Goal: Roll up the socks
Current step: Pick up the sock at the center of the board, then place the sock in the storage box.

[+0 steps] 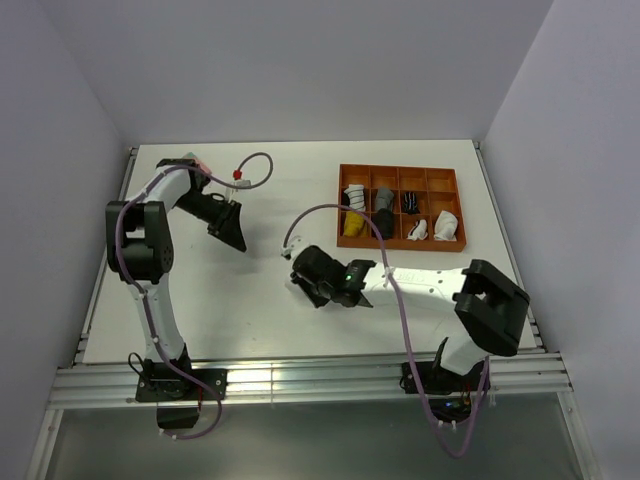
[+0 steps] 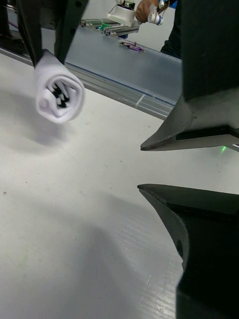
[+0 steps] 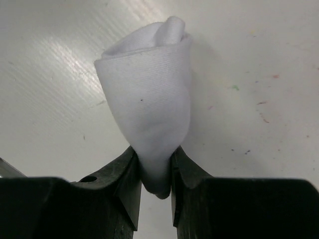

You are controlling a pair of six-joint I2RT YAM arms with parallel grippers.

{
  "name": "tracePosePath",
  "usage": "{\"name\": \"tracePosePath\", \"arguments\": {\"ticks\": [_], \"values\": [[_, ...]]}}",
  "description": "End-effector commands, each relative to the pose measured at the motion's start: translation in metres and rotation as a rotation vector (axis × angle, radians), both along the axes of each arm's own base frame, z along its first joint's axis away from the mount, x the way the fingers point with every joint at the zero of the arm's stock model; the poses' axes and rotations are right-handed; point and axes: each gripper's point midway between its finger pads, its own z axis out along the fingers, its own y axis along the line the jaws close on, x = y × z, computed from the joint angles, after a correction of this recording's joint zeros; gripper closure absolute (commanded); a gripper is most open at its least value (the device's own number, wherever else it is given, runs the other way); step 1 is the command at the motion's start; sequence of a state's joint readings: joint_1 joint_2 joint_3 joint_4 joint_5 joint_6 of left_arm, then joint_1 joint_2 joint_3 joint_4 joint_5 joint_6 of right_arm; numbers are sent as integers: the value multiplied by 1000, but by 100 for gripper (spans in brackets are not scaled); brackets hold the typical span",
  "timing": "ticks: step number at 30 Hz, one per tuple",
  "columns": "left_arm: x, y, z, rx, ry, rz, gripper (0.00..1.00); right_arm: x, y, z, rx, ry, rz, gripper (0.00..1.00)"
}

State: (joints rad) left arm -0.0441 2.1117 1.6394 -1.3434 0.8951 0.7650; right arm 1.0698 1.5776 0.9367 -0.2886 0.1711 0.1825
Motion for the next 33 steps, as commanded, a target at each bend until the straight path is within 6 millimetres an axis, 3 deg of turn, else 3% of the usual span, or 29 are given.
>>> {"name": "tracePosePath", "arguments": {"ticks": [1, 9, 15, 19, 20, 25, 29, 30, 33], "values": [[-5, -6, 24, -63, -37, 10, 62, 15, -2, 33, 103, -28, -66, 100], [-7, -5, 28, -84, -61, 44, 64, 55, -32, 73, 158, -73, -224, 100], [-7, -5, 42, -104, -108, 58, 64, 106, -79, 107, 171, -147, -459, 100], [-6, -6, 51, -122, -129, 62, 64, 144, -119, 132, 174, -206, -628, 100], [-6, -6, 53, -124, -132, 61, 64, 157, -141, 137, 153, -231, -702, 100], [-3, -6, 60, -152, -149, 61, 64, 188, -208, 148, 38, -299, -892, 100], [-3, -10, 65, -198, -137, 54, 64, 206, -263, 146, -56, -333, -1047, 100], [-2, -11, 67, -213, -147, 46, 64, 210, -286, 149, -103, -363, -1122, 100], [0, -13, 68, -232, -142, 51, 64, 215, -314, 134, -201, -351, -1193, 100]]}}
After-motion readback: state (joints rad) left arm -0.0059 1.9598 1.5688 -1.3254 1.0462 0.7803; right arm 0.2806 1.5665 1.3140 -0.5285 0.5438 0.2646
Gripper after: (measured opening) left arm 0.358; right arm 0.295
